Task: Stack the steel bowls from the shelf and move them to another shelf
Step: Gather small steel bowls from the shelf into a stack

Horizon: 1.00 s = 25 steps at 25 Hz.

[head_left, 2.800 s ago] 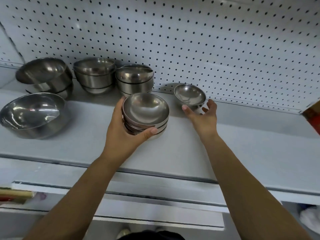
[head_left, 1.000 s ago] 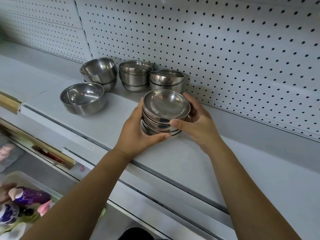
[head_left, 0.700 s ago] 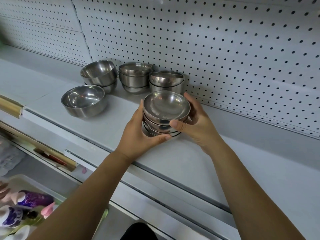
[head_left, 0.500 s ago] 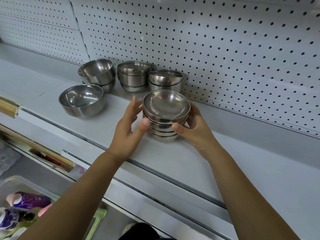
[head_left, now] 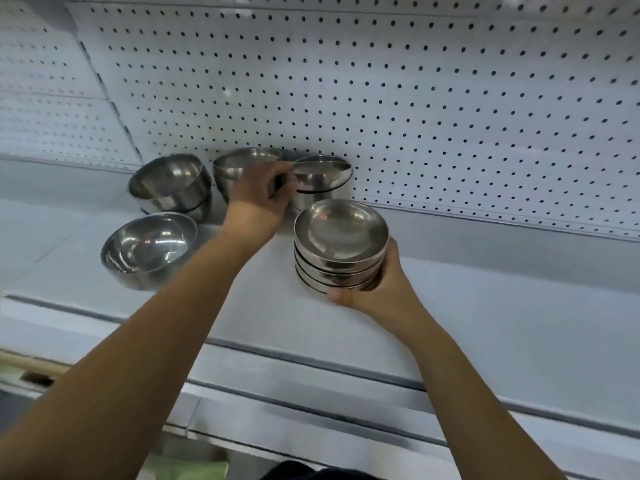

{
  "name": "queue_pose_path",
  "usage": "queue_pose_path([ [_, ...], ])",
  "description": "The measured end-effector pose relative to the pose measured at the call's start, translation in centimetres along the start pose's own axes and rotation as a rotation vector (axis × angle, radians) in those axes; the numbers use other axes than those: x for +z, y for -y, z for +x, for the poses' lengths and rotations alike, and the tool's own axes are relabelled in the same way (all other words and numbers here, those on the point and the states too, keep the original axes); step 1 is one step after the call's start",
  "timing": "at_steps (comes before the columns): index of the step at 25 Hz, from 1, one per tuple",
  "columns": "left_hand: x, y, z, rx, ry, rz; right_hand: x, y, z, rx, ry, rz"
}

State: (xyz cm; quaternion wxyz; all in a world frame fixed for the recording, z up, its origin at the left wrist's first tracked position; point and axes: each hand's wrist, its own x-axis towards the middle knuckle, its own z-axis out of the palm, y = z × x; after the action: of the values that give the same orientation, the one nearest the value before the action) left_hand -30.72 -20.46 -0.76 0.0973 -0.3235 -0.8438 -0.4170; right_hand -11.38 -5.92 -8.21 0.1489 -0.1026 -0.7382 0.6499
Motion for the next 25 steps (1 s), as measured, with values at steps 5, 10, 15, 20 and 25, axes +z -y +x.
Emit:
queue_pose_path([
  [5,0.3,1.2,3.5,0.150,0.073,0.107,0.7,0.2,-0.4,0.019,-0.070,-0.012],
  [10,0.1,1.1,4.6,0.328,0.213,0.005,2.2,0.4,-1.0,0.019,-0.203,-0.015],
  [15,0.7,1.6,5.0,0.293,0.221,-0.171,3.1,0.2,-1.2,0.015,-0.279,-0.072],
  [20,-0.2,0.8,5.5,0.266,0.192,-0.363,3.3,0.2,-1.1,0.025,-0.286,-0.110],
  [25,-2.8,-1.4,4.1,0.316,0.148,-0.526,3.2,0.0,-1.0,0.032,-0.305,-0.137],
])
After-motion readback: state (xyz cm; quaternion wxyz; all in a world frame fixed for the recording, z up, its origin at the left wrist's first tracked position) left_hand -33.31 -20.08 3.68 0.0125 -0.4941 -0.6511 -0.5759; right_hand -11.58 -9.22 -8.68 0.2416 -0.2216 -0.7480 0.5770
